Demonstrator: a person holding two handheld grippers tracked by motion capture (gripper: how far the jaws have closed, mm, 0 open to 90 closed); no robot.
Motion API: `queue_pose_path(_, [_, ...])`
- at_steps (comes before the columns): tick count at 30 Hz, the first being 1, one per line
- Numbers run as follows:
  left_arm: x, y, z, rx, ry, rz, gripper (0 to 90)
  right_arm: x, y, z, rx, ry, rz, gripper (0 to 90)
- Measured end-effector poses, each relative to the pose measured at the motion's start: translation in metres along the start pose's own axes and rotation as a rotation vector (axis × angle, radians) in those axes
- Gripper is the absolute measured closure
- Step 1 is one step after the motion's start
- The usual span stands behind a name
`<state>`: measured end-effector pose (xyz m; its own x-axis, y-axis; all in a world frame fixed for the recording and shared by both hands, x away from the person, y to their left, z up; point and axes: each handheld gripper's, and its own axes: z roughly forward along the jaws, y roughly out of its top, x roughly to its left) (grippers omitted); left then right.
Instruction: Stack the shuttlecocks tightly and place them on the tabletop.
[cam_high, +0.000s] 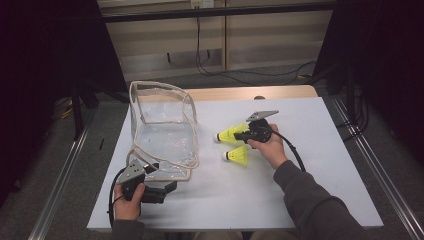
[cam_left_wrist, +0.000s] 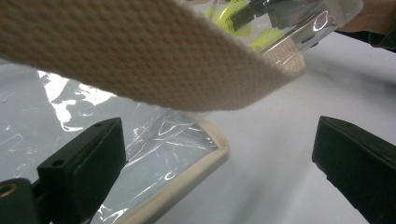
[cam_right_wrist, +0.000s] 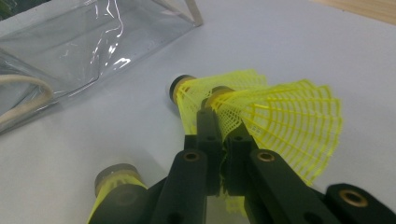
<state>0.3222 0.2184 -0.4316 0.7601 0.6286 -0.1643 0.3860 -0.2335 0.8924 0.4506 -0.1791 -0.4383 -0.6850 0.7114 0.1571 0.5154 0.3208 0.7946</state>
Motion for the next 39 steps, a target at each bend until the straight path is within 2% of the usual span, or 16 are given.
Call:
queue_pose_path(31, [-0.0002, -0.0001, 0.0, 0.0, 0.003, 0.0, 2.7, 0.0022, -0.0025, 0.0042, 0.011, 0.032, 0.01, 87.5])
queue_pose_path(39, [-0.0001, -0.0001, 0.0, 0.001, 0.003, 0.001, 2.7, 0.0014, -0.0047, 0.0045, 0.037, 0.025, 0.01, 80.7])
